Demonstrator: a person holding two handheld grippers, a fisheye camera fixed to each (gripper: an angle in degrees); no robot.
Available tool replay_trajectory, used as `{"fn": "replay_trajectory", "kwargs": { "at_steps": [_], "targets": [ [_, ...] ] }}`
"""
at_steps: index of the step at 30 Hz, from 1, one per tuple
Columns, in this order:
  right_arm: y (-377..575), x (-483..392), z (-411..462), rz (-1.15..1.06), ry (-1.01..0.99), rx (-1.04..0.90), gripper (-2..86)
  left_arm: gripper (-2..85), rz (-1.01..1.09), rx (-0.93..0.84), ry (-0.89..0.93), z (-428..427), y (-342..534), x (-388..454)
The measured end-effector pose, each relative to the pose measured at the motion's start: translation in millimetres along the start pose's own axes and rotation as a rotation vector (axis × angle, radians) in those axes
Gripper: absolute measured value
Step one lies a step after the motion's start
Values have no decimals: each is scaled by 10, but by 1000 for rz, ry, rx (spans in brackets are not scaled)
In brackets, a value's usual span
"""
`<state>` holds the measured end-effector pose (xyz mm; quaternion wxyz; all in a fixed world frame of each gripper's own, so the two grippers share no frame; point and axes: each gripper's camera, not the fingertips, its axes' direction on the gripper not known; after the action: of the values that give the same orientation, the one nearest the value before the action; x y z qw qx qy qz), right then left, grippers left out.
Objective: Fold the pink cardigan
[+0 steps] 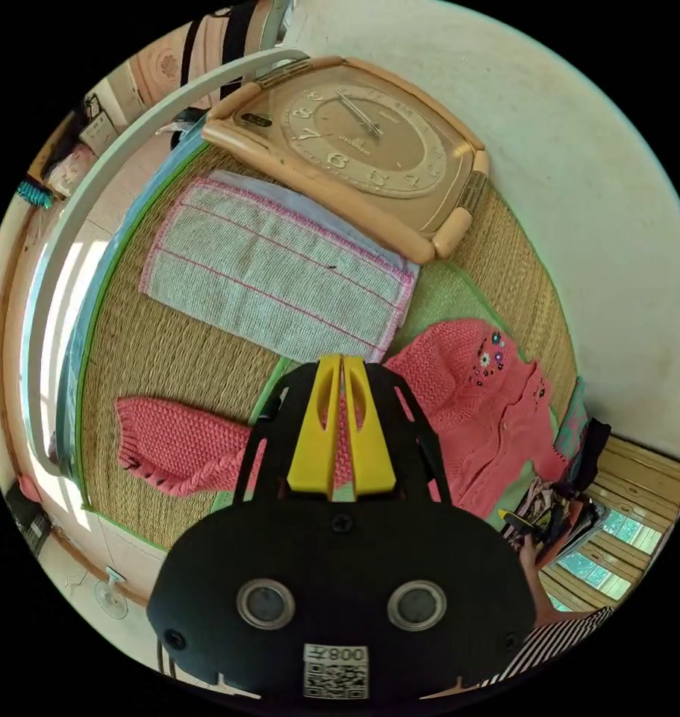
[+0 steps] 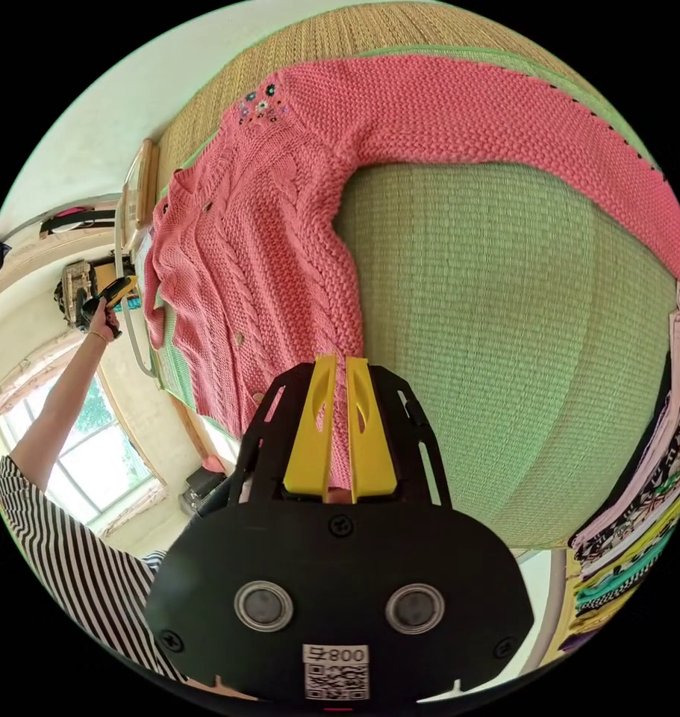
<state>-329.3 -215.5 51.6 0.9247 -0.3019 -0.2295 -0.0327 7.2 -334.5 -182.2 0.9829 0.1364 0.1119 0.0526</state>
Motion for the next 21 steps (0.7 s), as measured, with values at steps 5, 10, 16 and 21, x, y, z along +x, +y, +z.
{"fn": "replay_trajectory", "kwargs": {
  "at_steps": [5, 10, 16, 21],
  "targets": [
    [2, -30, 117, 3, 59, -33, 49, 51, 215, -182, 223, 222, 471, 304],
    [90, 102, 204, 60, 85, -52, 64, 83, 117, -435, 194, 583, 1241, 35],
    [105, 283, 537, 125, 63, -149, 69, 62, -61, -549, 282, 725, 1580, -243],
    [-15, 257, 672, 101, 64, -190, 44, 36, 22, -641, 311, 651, 1582, -29]
  ]
}}
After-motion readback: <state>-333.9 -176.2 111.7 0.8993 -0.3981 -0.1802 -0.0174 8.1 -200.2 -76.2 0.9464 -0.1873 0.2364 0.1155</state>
